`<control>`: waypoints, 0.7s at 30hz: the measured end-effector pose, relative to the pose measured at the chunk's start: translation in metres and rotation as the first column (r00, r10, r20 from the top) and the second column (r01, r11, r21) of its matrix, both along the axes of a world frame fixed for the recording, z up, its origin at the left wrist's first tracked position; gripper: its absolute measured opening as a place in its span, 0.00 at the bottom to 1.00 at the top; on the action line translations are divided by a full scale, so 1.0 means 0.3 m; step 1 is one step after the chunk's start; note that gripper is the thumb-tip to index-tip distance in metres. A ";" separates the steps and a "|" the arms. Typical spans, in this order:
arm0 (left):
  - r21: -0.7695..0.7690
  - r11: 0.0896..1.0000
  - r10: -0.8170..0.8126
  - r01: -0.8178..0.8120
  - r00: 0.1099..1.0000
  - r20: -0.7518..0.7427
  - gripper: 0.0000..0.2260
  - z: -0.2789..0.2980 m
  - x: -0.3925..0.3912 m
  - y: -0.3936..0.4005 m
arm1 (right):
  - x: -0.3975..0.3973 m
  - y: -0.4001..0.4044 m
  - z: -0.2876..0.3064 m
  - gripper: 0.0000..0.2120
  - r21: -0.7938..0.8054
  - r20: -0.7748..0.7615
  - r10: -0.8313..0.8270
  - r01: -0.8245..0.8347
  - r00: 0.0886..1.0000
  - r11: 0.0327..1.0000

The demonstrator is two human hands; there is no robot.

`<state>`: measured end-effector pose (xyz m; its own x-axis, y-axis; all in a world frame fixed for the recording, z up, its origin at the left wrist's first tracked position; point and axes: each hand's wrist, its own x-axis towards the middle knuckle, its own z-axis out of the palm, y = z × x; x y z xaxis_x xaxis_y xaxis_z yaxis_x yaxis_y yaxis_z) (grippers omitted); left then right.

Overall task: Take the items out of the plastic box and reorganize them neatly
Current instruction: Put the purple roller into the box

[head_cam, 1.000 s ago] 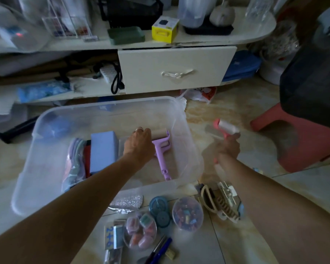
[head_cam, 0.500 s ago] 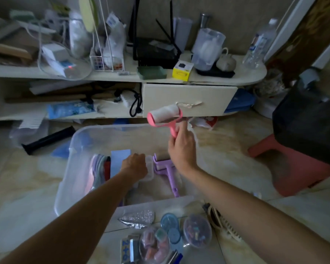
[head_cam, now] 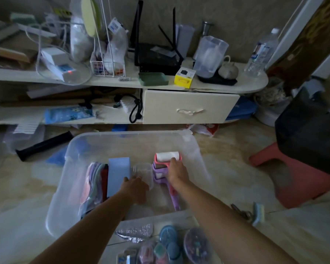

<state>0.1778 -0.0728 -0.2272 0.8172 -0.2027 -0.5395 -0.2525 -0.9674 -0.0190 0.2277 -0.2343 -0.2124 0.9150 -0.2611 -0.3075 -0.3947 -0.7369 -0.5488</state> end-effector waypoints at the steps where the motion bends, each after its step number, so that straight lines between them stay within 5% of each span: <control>1: 0.009 1.000 -0.009 0.009 1.000 -0.002 0.23 -0.005 0.004 -0.002 | 0.004 0.001 -0.013 0.22 0.045 -0.005 -0.049 0.049 0.999 0.998; 10: 0.071 0.997 -0.032 0.031 0.999 0.013 0.32 -0.036 -0.011 0.023 | 0.015 0.016 -0.048 0.25 0.154 0.006 -0.127 0.125 0.992 0.980; 18: -0.003 1.000 0.001 -0.001 0.997 0.071 0.29 0.000 -0.016 -0.016 | 0.026 -0.033 -0.020 0.15 -0.290 0.017 0.322 -0.304 0.947 0.908; 21: -0.075 0.997 0.035 -0.018 0.972 0.231 0.21 0.065 -0.009 -0.086 | 0.037 -0.045 0.098 0.12 -0.448 0.233 0.432 -0.298 0.871 0.843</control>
